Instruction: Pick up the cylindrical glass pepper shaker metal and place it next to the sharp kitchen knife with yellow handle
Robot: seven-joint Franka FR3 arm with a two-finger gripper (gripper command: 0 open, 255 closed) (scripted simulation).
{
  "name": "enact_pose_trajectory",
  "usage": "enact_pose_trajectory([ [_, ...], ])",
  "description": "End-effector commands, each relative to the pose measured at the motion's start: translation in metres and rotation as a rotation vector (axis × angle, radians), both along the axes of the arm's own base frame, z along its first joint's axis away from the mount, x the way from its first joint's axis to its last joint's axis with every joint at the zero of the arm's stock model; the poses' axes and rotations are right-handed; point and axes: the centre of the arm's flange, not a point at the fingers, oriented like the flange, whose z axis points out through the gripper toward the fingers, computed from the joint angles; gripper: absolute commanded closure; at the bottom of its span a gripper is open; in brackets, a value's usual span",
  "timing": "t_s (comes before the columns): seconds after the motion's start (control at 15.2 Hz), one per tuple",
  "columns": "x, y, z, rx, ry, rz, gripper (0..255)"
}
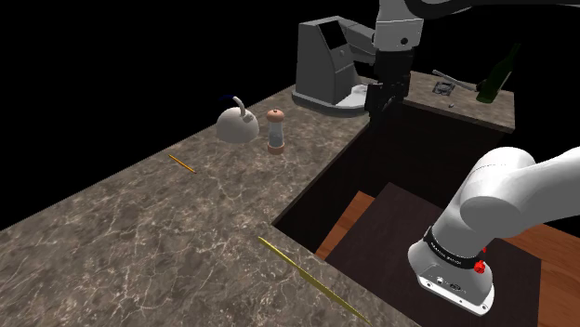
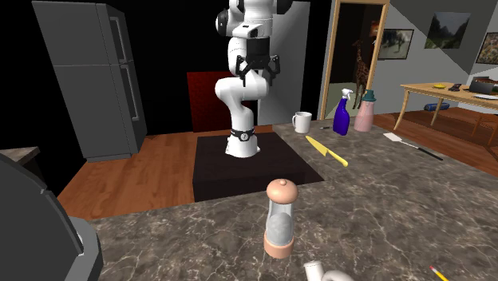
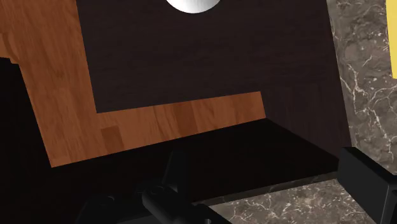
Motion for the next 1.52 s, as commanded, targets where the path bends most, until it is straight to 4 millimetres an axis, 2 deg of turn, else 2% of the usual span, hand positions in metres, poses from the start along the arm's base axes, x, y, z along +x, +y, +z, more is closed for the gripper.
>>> enact_pose_trajectory([
  [0.0, 0.000, 0.000, 0.000, 0.000, 0.000, 0.000, 0],
  [0.73, 0.123, -0.013, -0.050, 0.040, -0.082, -0.048, 0],
  [1.45, 0.249, -0.030, -0.090, 0.081, -0.164, -0.096, 0],
])
